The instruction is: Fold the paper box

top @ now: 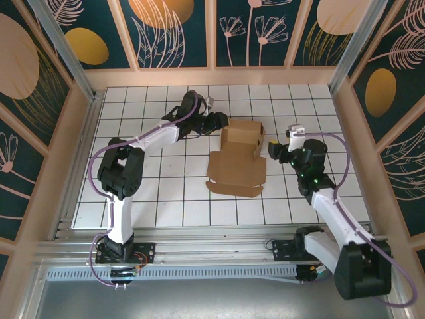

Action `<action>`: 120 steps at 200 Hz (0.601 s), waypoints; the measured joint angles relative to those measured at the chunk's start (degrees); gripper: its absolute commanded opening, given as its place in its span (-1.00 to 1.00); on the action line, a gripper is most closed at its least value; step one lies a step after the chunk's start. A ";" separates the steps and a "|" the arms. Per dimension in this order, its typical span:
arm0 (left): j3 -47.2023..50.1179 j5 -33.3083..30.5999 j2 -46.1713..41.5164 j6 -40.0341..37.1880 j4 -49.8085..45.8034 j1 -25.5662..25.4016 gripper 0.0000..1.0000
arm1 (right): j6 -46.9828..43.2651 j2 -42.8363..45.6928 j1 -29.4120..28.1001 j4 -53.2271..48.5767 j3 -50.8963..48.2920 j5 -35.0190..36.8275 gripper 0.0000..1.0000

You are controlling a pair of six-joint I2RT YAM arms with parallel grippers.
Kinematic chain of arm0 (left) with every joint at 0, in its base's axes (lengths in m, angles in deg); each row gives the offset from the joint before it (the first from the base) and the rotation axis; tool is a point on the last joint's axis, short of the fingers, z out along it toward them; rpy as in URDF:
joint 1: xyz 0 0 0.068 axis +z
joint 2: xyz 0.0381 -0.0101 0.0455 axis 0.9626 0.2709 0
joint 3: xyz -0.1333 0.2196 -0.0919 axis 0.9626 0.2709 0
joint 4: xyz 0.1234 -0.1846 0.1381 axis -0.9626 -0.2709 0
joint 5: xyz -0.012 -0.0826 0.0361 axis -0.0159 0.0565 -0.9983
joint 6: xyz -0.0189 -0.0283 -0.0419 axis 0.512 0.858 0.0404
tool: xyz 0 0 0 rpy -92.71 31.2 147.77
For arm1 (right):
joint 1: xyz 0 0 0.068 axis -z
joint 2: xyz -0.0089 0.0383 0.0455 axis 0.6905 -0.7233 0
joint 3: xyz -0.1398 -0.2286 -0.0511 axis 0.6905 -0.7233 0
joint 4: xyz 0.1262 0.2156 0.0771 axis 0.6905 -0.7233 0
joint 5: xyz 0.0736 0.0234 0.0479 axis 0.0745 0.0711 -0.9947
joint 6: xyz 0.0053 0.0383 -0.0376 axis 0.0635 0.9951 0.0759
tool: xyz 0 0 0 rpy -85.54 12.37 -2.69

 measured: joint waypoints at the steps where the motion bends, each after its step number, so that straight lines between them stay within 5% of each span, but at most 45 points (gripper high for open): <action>1: 0.00 0.00 0.00 -0.02 -0.02 0.00 0.05 | -0.70 -0.57 0.48 -0.11 0.00 -0.17 0.37; 32: 0.00 0.00 0.00 -0.46 -0.07 0.00 0.05 | -11.43 -9.57 5.75 -0.57 0.07 -6.23 0.36; 120: 0.00 0.28 0.00 -0.61 -0.13 0.00 0.05 | -19.30 -31.17 0.48 6.08 10.60 -15.93 0.28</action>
